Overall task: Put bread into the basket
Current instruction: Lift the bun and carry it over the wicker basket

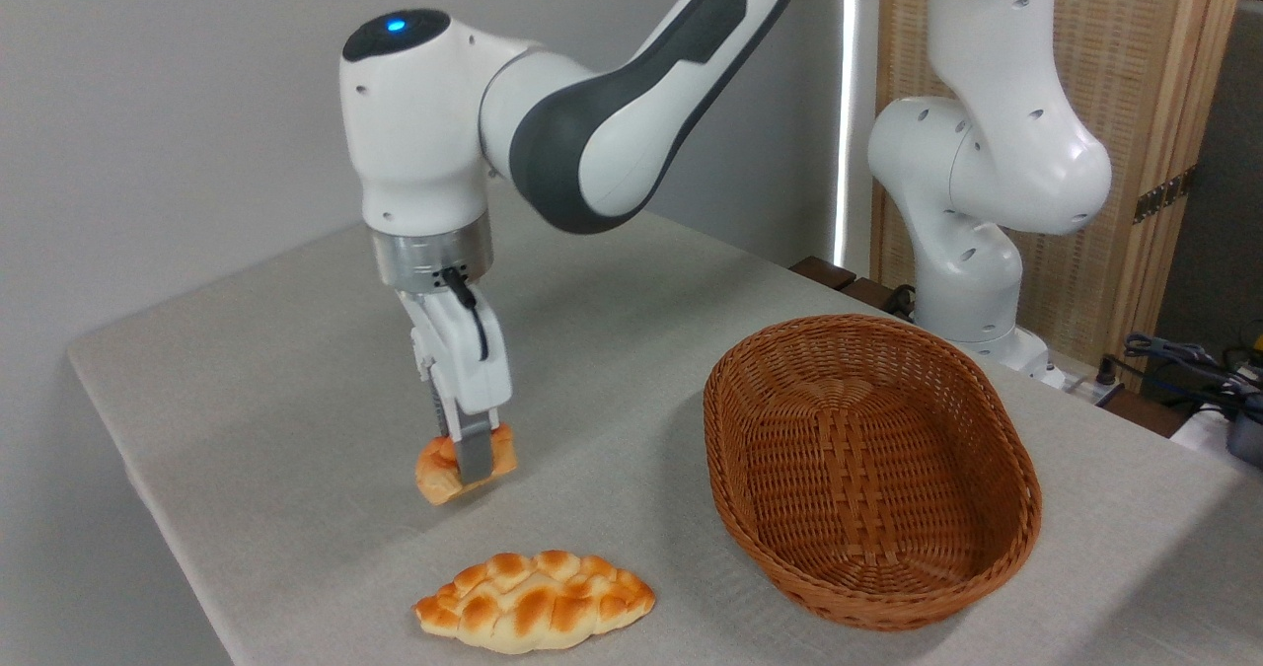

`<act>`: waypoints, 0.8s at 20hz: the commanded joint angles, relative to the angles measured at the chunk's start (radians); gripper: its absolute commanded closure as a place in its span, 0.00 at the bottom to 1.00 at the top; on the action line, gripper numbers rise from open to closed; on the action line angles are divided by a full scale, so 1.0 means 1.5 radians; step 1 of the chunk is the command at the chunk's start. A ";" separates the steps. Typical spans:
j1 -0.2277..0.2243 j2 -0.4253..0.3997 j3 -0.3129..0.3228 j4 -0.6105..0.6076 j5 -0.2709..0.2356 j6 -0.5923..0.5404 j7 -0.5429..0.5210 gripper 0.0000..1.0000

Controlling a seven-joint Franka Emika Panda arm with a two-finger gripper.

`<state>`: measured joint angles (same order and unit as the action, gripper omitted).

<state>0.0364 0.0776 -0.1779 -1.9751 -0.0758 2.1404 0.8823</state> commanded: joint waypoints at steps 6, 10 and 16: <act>0.113 -0.148 0.009 -0.007 -0.095 -0.187 0.104 0.80; 0.127 -0.238 0.093 -0.058 -0.091 -0.334 0.305 0.76; 0.121 -0.325 0.162 -0.205 -0.084 -0.339 0.482 0.57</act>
<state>0.2333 -0.3475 0.0293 -2.1751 -0.1908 1.6297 1.5034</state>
